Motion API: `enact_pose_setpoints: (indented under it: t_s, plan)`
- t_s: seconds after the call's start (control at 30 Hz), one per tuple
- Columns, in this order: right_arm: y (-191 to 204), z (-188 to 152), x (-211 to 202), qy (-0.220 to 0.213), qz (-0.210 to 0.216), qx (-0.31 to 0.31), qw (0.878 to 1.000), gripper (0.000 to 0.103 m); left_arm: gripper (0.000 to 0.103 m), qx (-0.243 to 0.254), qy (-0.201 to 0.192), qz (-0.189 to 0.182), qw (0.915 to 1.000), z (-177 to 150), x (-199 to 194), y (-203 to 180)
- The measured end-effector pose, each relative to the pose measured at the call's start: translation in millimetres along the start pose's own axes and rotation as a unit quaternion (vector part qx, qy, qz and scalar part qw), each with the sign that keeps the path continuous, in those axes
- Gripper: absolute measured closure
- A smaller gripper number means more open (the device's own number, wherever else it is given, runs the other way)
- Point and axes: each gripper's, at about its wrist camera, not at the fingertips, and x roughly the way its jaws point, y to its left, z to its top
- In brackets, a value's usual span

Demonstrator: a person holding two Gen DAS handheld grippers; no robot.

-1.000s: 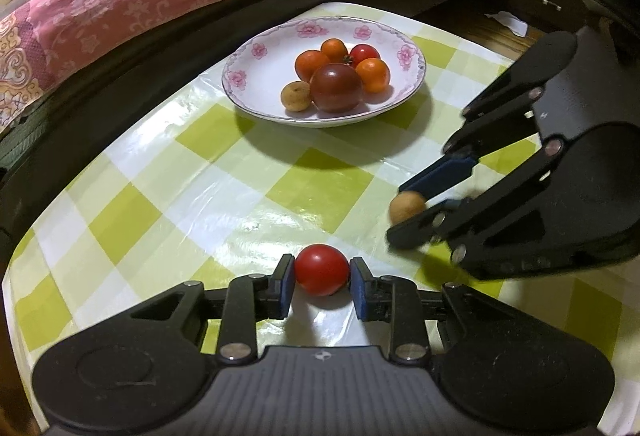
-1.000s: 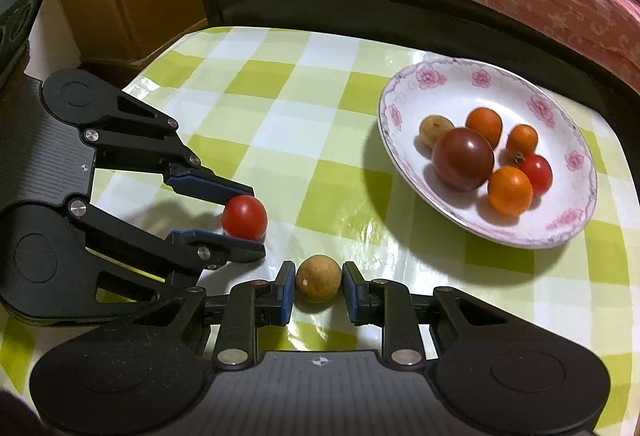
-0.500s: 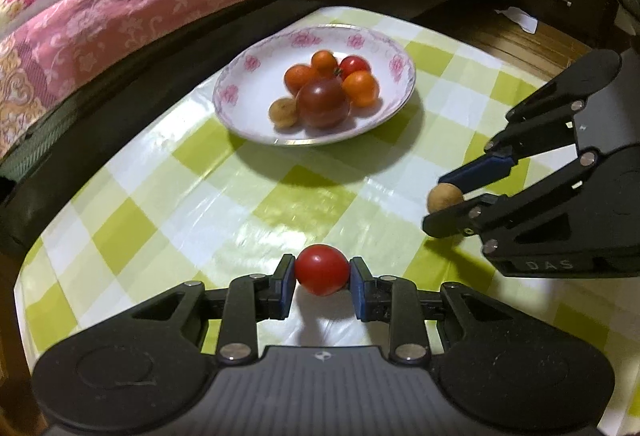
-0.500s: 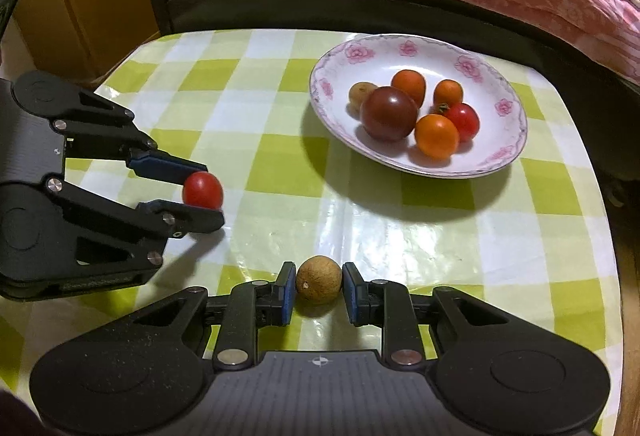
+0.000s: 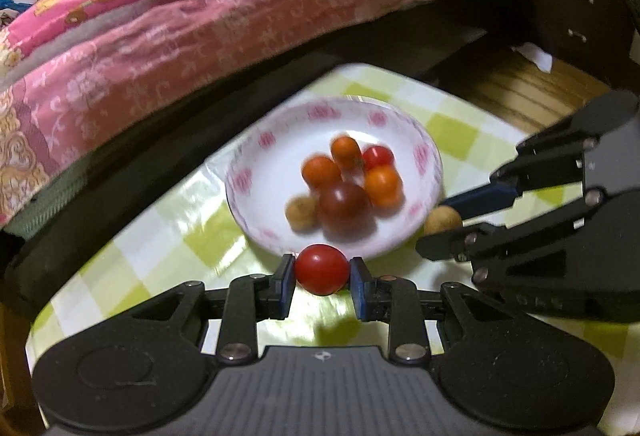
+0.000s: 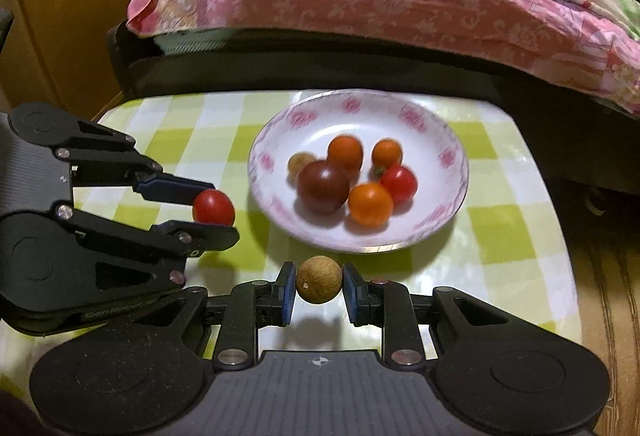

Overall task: Organize fruits
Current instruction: 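Carry the cherry tomato and longan over the white plate with both tools, then lower both tools into the plate and open them to release the fruits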

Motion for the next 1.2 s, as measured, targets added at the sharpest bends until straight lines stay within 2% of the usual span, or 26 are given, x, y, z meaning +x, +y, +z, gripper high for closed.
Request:
enact_pose_setpoints:
  t_s: [0.17,0.4,1.2]
  plan:
    - [-15,19,5,-0.016,-0.011,0.011,1.0,0.082,0.067,-0.012,-0.014,0.01,0.9998,19,8,12]
    - [-31,39,16,-0.028,-0.027,0.017,0.999,0.082,0.066,-0.019,-0.013,0.021,0.9995,31,26,22]
    - [-50,61,53,-0.036,-0.041,0.007,0.998,0.082,0.066,-0.022,-0.008,0.019,0.9996,46,68,28]
